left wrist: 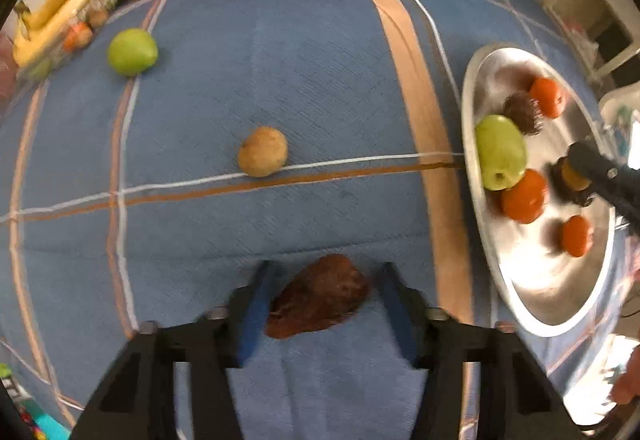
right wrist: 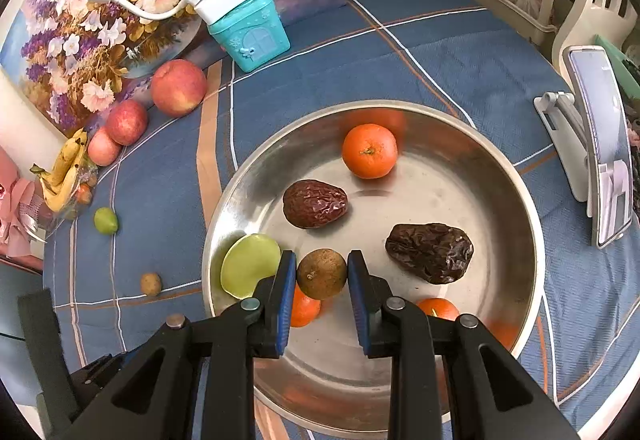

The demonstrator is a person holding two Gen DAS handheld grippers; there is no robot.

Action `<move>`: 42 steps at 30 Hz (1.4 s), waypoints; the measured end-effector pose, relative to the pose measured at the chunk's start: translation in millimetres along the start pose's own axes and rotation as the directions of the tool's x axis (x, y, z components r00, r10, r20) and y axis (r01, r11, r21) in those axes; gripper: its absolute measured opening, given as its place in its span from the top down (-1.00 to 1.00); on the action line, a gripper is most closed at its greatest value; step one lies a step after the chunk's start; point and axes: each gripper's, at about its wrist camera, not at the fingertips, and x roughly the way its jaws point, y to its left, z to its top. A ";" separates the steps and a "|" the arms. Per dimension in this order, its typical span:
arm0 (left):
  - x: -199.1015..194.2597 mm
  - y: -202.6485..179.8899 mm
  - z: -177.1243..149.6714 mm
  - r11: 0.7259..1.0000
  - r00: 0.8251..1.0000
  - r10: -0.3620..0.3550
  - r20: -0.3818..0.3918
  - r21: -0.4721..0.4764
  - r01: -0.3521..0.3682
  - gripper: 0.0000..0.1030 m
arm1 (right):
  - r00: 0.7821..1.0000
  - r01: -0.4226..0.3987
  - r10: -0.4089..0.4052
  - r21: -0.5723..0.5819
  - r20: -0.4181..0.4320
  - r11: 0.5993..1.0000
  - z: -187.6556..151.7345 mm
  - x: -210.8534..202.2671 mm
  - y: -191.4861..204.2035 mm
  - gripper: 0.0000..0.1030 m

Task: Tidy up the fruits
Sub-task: 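Carry the brown fruit with the right tool while the left tool carries the date over the bowl, then open the right tool to drop the brown fruit while the left tool releases the date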

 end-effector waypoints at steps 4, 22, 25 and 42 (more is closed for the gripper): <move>-6.4 7.2 3.1 0.999 0.999 -0.025 0.027 -0.038 0.026 0.23 | 1.000 -0.005 0.005 0.006 -0.001 1.000 0.6 0.0 -2.7 0.47; -44.2 -46.5 17.6 0.918 0.906 -0.392 0.161 0.012 0.396 0.25 | 1.000 0.003 -0.003 0.044 -0.001 0.999 2.8 4.5 -20.6 0.47; -43.5 -54.4 18.3 0.916 0.902 -0.400 0.160 0.025 0.401 0.24 | 1.000 0.006 -0.006 0.047 -0.002 0.999 2.4 5.2 -21.7 0.47; -38.8 12.7 20.8 0.961 0.960 -0.193 0.201 -0.159 0.227 -0.50 | 1.000 0.015 -0.015 0.059 0.002 0.998 1.9 6.4 -20.6 0.31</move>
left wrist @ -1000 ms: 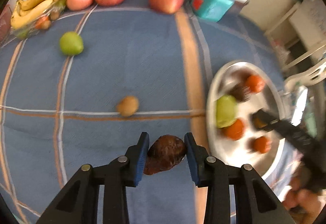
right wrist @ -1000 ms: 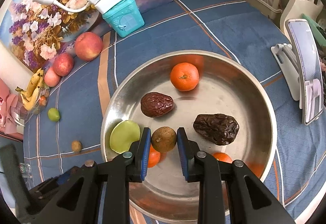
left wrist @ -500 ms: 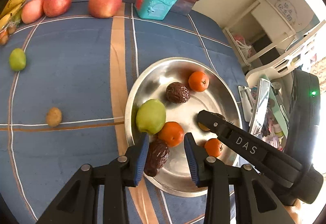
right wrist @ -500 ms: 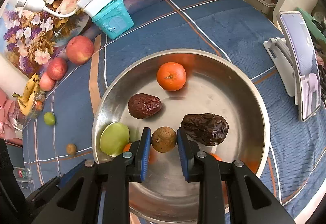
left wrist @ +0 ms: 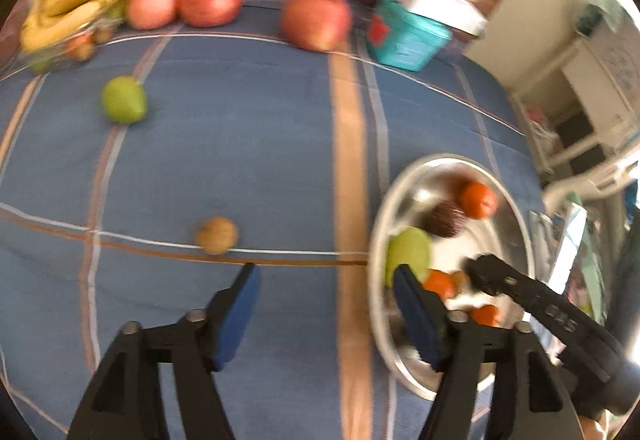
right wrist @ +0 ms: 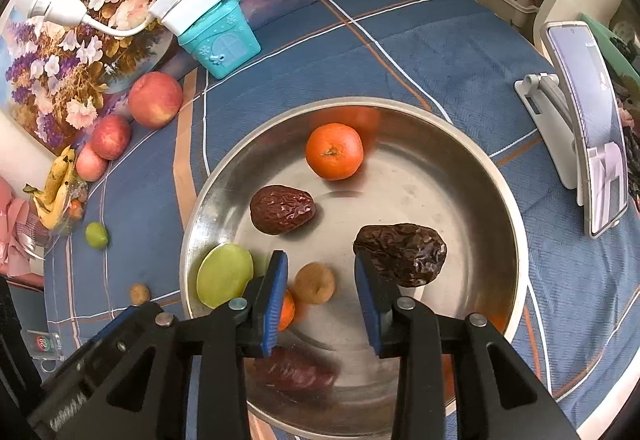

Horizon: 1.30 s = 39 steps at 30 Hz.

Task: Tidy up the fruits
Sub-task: 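Open the right tool to drop the brown fruit while the left tool releases the date, then move both open tools back toward the remaining brown fruit and green jujube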

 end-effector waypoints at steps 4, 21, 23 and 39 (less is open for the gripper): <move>0.0 22.0 3.4 0.993 0.995 0.104 0.006 -0.047 -0.104 -0.74 | 1.000 0.005 -0.005 -0.012 0.000 1.000 0.4 0.0 1.5 0.26; -21.7 80.2 11.6 0.924 0.928 0.363 0.086 -0.162 -0.346 -1.00 | 0.998 0.051 -0.047 -0.117 0.041 0.992 -3.8 2.0 20.1 -0.86; -23.0 77.6 10.7 0.923 0.925 0.368 0.091 -0.158 -0.352 -1.00 | 0.998 0.053 -0.047 -0.126 0.050 0.991 -4.9 0.9 22.7 -0.86; -36.2 86.1 21.6 0.921 0.917 0.383 0.114 -0.119 -0.370 -1.00 | 0.997 0.033 -0.020 -0.190 0.070 0.981 -11.0 -0.7 51.0 -0.87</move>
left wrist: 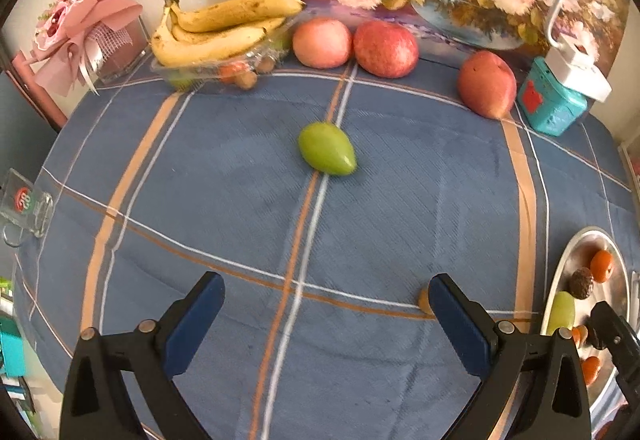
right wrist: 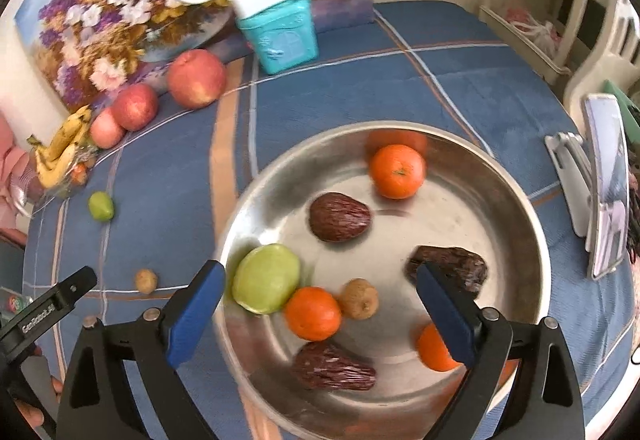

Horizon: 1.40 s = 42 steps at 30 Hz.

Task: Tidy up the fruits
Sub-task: 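Move both open tools back toward the remaining brown fruit and green jujube, then grasp the brown round fruit with the right tool while the left tool grasps the green jujube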

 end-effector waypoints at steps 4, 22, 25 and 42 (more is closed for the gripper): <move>-2.8 22.0 12.1 1.000 1.000 0.005 0.020 -0.023 -0.005 -1.00 | 0.994 -0.100 0.102 -0.050 0.032 0.994 2.3 -9.7 31.0 -0.87; 51.9 70.6 17.1 0.992 0.994 0.017 -0.112 -0.124 -0.031 -1.00 | 0.975 -0.188 0.151 -0.243 -0.164 0.952 -26.2 58.4 140.8 -0.44; 53.9 70.8 18.6 0.992 0.993 0.009 -0.114 -0.125 -0.023 -1.00 | 0.974 -0.185 0.144 -0.243 -0.178 0.952 -28.6 67.2 145.9 -0.21; 64.8 72.1 50.1 0.946 0.981 -0.194 0.000 -0.265 0.187 -0.87 | 0.975 -0.197 0.172 -0.194 -0.138 0.961 -6.5 66.6 143.7 0.49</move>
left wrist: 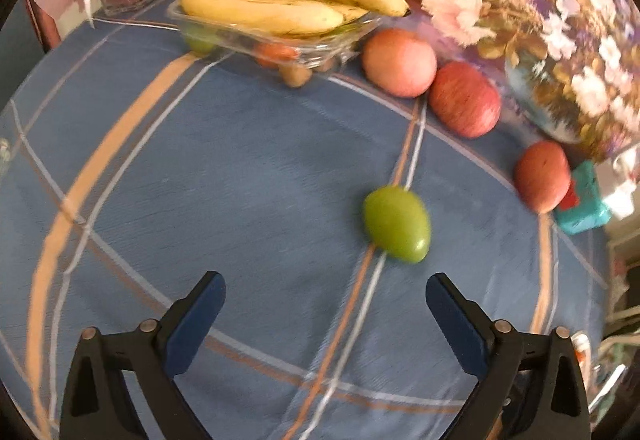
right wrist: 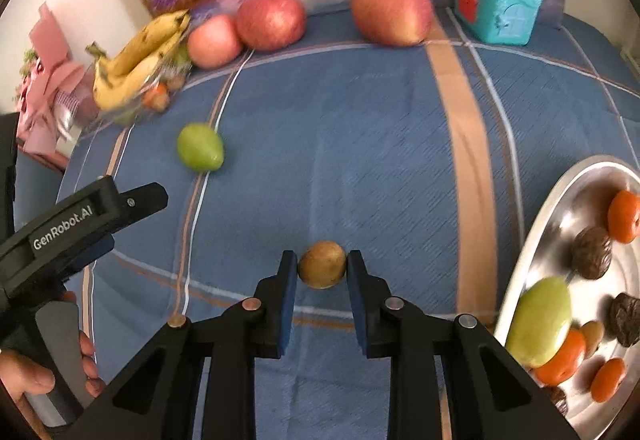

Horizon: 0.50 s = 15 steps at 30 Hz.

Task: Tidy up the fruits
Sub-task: 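Grasp the brown round fruit with the right tool while the left tool grasps the green jujube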

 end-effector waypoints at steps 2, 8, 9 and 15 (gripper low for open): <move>4.4 -1.8 4.2 0.999 0.999 -0.037 0.007 -0.012 0.037 -0.79 | 1.000 -0.001 0.001 0.017 0.007 1.000 5.1 -1.7 -3.4 0.49; 19.3 -8.1 16.3 0.994 0.995 -0.102 0.025 -0.039 0.103 -0.65 | 1.000 -0.014 0.013 0.038 0.026 0.999 16.5 -3.8 -5.2 0.49; 21.2 -10.3 18.3 0.993 0.993 -0.113 0.030 -0.039 0.114 -0.60 | 0.999 -0.019 0.018 0.038 0.028 0.999 18.1 -3.3 -4.5 0.49; 36.9 -20.7 23.6 0.988 0.988 -0.153 0.018 -0.034 0.153 0.04 | 0.999 -0.029 0.028 0.036 0.036 0.999 21.5 2.6 -3.9 0.49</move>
